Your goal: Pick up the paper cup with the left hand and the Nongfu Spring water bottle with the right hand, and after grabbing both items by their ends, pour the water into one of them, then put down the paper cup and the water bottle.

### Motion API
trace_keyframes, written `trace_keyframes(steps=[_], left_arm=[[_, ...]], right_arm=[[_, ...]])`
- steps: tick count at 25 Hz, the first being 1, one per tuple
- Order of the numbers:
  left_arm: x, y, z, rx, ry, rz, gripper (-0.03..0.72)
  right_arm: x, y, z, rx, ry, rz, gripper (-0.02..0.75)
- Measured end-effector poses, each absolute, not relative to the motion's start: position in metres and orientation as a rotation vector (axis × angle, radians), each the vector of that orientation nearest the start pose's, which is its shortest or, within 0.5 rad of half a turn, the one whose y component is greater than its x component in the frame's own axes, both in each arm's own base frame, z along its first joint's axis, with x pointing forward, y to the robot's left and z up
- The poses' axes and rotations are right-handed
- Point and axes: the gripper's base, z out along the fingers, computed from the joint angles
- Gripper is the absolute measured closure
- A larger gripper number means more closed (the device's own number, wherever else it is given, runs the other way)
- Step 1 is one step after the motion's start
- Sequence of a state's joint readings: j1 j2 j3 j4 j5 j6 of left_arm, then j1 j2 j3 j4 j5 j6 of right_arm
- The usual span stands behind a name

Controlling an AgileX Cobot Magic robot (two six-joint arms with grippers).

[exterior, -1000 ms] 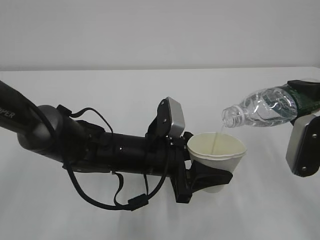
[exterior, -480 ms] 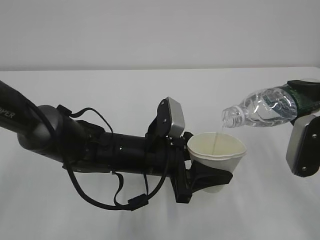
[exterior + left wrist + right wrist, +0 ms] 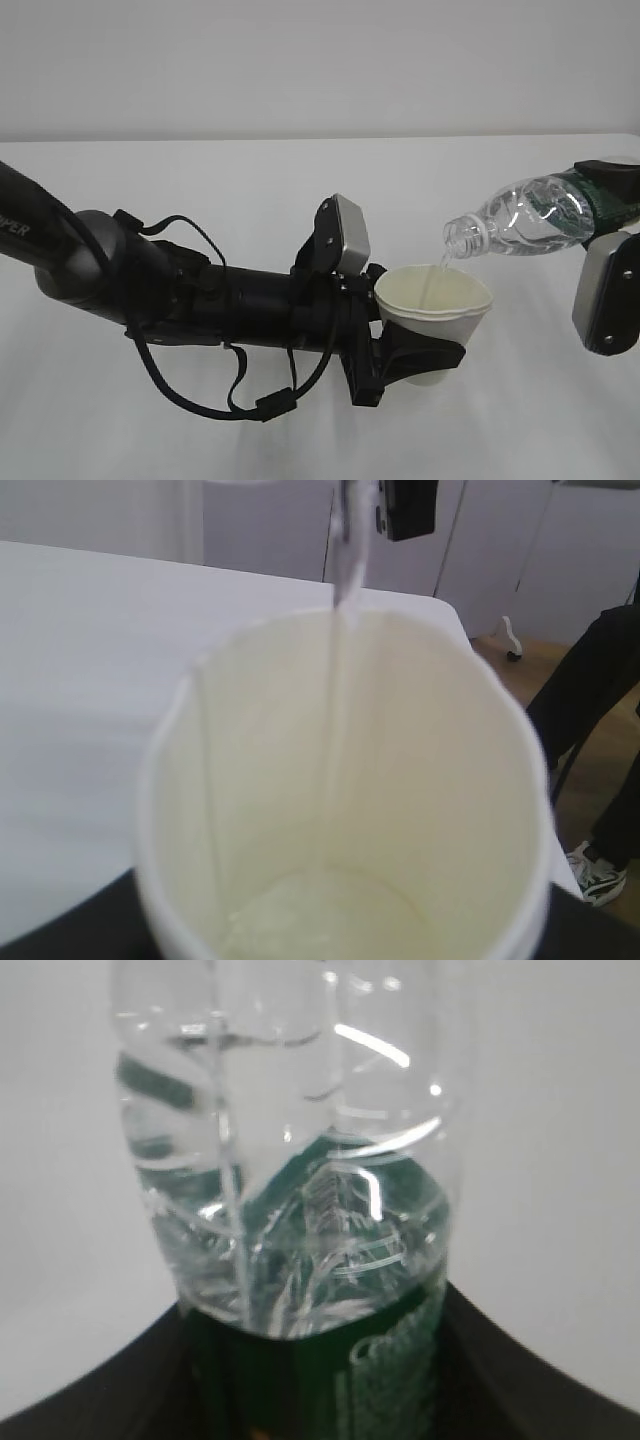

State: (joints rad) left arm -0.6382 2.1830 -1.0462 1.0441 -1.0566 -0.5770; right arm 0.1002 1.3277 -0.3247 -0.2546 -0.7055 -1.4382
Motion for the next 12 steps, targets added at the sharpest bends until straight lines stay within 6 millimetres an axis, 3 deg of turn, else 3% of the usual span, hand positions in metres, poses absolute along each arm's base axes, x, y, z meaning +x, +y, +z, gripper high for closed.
trace_keyframes(steps=[12], left_arm=[[0.2762, -0.2901, 0.1064, 1.246, 1.487, -1.146, 0.270]], right_arm=[[0.2245, 0.0375, 0.2007, -1.526, 1.128, -0.936, 0.342]])
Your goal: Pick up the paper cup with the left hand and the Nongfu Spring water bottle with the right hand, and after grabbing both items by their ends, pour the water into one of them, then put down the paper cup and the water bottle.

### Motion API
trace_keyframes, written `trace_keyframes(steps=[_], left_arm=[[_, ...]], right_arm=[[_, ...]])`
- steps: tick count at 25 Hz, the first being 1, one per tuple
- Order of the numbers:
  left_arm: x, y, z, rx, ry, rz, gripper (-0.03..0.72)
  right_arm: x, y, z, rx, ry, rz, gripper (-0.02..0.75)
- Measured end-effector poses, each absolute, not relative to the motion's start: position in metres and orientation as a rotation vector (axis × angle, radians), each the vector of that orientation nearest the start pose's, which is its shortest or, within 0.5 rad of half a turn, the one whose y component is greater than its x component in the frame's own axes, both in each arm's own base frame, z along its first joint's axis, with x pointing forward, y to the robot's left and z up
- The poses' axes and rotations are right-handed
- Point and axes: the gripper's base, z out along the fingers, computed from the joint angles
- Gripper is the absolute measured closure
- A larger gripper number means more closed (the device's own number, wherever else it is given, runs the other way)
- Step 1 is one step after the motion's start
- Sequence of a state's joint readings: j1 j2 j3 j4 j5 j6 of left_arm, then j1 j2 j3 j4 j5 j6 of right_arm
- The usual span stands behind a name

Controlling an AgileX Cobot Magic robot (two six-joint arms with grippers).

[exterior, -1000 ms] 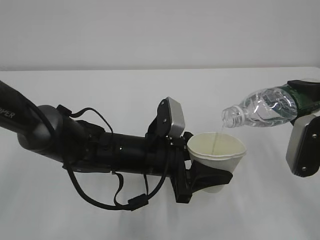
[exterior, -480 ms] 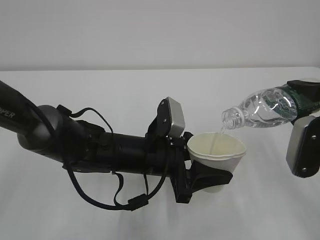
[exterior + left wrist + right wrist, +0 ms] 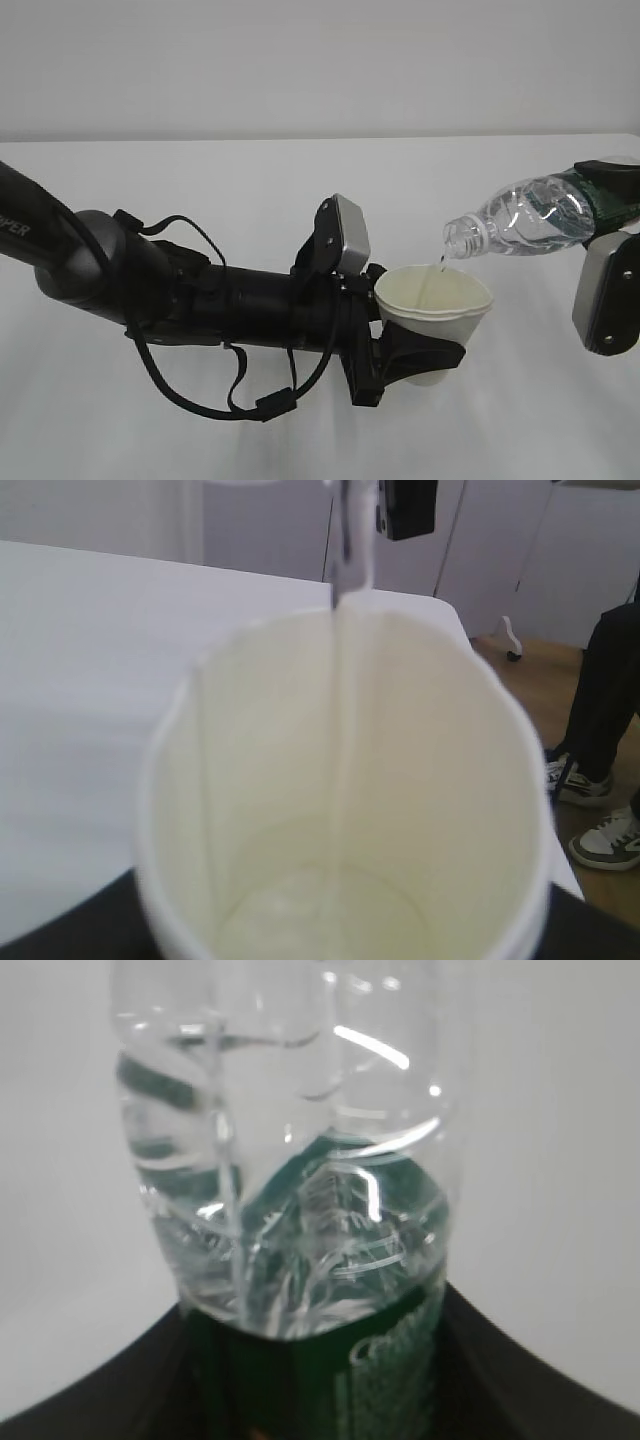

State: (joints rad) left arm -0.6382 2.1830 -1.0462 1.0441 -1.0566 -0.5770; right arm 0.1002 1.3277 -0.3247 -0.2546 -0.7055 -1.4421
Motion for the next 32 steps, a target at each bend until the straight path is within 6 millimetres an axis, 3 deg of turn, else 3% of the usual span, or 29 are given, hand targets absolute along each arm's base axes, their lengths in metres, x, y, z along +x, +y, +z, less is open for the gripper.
trace_keyframes(steps=[32], left_arm=[[0.2763, -0.2901, 0.1062, 1.247, 1.488, -1.145, 0.270]], right_arm=[[0.2246, 0.0375, 0.2009, -1.524, 1.127, -0.937, 0.345]])
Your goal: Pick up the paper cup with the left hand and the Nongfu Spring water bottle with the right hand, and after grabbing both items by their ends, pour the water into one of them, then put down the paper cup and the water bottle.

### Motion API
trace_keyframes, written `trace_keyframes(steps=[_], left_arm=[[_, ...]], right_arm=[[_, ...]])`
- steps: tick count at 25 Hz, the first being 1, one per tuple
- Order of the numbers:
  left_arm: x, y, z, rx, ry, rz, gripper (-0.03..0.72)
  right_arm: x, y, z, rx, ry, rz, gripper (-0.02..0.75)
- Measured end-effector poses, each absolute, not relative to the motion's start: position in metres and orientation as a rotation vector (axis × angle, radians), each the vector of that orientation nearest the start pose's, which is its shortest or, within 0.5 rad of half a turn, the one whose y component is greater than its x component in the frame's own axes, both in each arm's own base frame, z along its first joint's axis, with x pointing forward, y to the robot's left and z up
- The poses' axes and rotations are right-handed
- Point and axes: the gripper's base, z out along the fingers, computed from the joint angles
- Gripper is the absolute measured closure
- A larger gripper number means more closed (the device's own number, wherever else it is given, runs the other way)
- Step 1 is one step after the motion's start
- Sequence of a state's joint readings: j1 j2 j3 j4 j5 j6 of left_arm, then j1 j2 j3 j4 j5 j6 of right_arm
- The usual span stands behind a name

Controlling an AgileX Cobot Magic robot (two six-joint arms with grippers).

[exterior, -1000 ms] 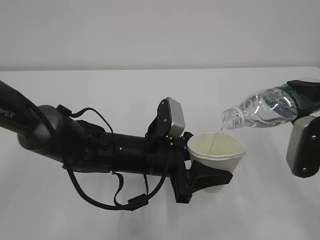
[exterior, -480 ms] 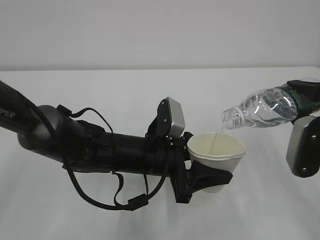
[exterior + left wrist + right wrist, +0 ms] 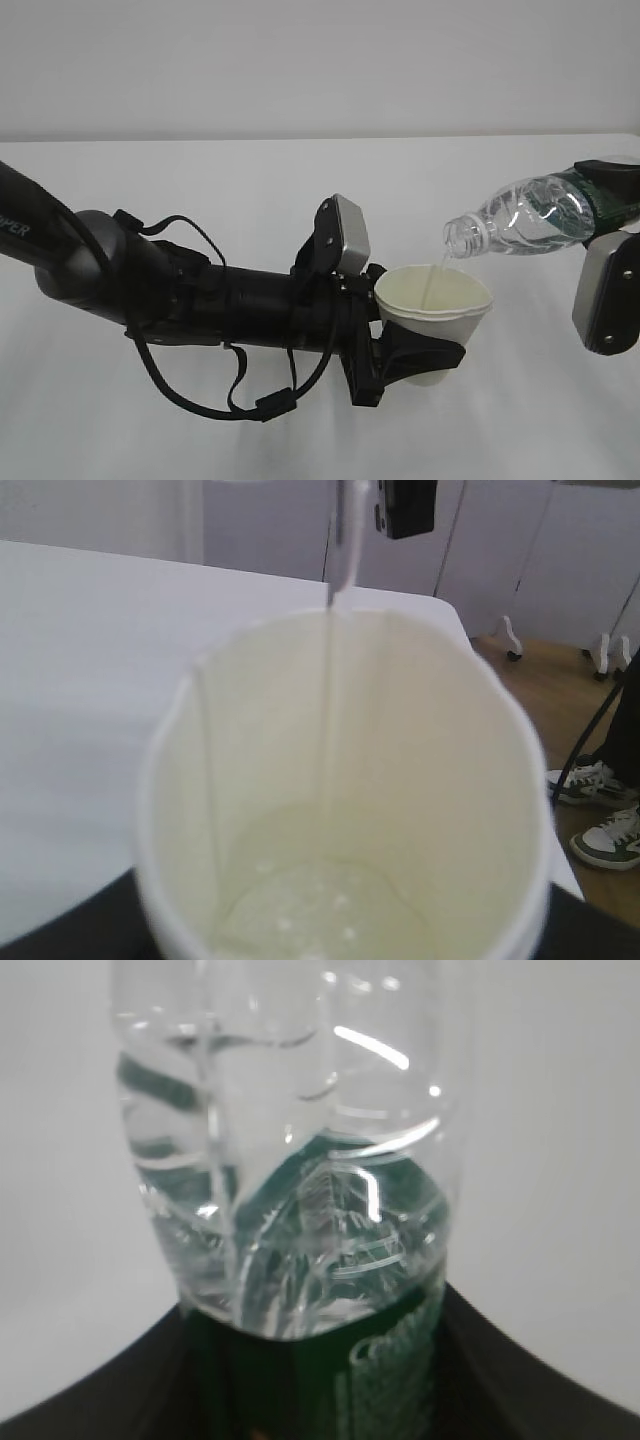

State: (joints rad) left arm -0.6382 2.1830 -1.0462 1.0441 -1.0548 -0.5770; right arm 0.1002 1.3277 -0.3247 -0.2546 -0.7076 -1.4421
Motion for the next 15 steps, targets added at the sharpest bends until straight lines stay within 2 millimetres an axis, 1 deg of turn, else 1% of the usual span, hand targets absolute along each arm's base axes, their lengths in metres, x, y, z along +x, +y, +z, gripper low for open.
trace_keyframes(steps=[15], left_arm=[[0.2757, -0.2903, 0.1074, 1.243, 1.476, -1.157, 0.270]], right_arm=[[0.2246, 0.0376, 0.2010, -1.523, 1.125, -0.937, 0.345]])
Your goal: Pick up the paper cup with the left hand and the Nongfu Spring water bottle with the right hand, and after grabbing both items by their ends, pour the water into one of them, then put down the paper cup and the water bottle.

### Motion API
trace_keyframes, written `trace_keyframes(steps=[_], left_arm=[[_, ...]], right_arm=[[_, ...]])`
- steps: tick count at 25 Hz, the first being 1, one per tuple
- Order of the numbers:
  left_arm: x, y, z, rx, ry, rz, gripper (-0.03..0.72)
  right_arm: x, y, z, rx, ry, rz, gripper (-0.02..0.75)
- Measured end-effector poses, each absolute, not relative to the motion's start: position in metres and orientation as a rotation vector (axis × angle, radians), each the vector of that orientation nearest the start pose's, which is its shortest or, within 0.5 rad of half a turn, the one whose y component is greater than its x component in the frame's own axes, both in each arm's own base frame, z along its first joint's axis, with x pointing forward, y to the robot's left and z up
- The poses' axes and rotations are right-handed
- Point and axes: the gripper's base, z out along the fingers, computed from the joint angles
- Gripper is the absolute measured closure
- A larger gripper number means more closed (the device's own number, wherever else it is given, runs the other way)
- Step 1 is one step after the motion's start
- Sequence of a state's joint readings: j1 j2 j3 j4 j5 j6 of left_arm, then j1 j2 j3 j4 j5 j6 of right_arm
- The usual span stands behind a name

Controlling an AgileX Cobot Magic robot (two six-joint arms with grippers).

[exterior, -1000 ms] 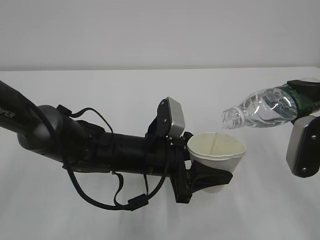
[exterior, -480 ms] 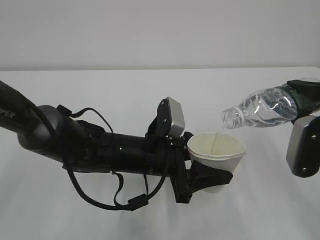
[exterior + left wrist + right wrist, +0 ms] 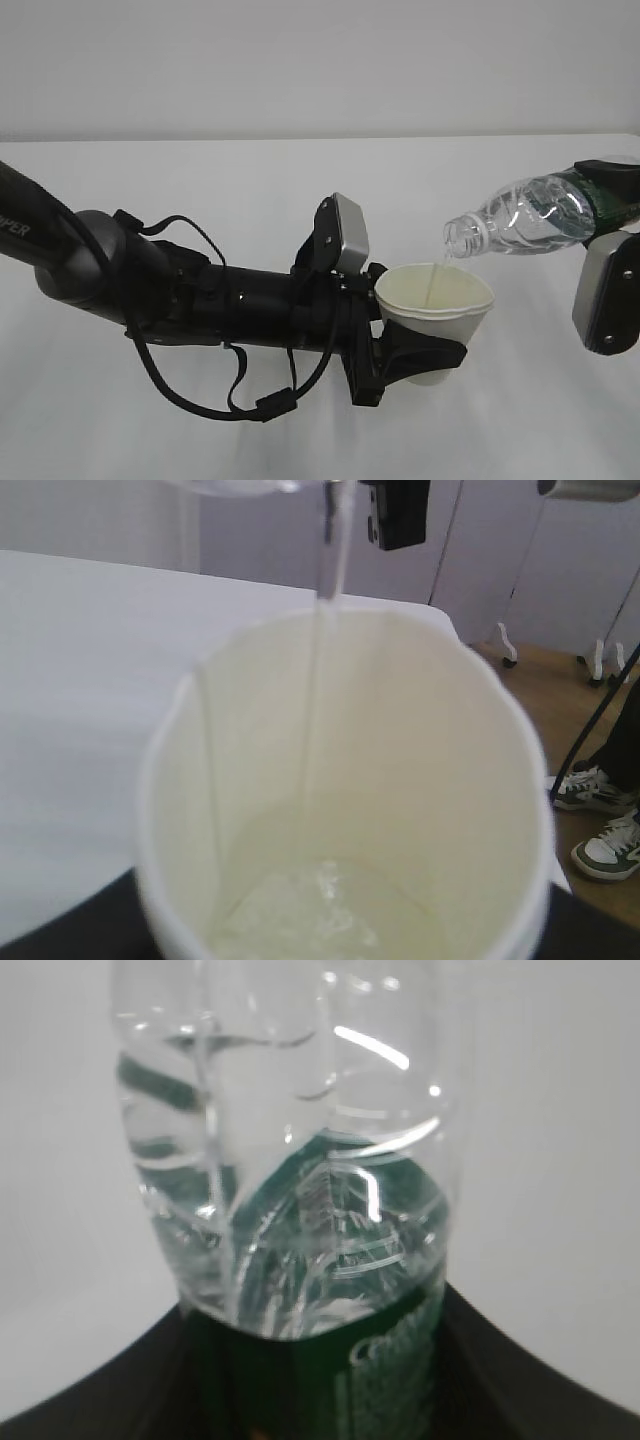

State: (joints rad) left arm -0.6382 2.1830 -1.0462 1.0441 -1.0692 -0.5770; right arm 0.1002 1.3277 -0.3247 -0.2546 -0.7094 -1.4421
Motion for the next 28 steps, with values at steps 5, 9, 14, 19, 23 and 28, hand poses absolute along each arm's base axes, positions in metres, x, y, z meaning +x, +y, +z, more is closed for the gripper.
trace_keyframes(steps=[5, 9, 14, 19, 23, 28], left_arm=[[0.2756, -0.2904, 0.1075, 1.243, 1.475, -1.159, 0.270], [0.2756, -0.2904, 0.1075, 1.243, 1.475, -1.159, 0.270], [0.2753, -0.2905, 0.1082, 1.240, 1.467, -1.167, 0.270], [0.2752, -0.2907, 0.1090, 1.234, 1.461, -1.173, 0.270], [0.2753, -0.2907, 0.1093, 1.231, 1.460, -1.175, 0.270], [0.2753, -0.2907, 0.1093, 1.231, 1.459, -1.176, 0.270]], right_arm=[[0.2246, 0.0376, 0.2010, -1.523, 1.125, -0.937, 0.345], [0.2246, 0.0376, 0.2010, -1.523, 1.125, -0.937, 0.345], [0.2246, 0.0375, 0.2011, -1.523, 1.126, -0.939, 0.345], [0.2246, 0.0375, 0.2011, -1.532, 1.117, -0.947, 0.345], [0.2246, 0.0375, 0.2011, -1.532, 1.117, -0.947, 0.345], [0.2246, 0.0375, 0.2011, -1.533, 1.116, -0.949, 0.345]])
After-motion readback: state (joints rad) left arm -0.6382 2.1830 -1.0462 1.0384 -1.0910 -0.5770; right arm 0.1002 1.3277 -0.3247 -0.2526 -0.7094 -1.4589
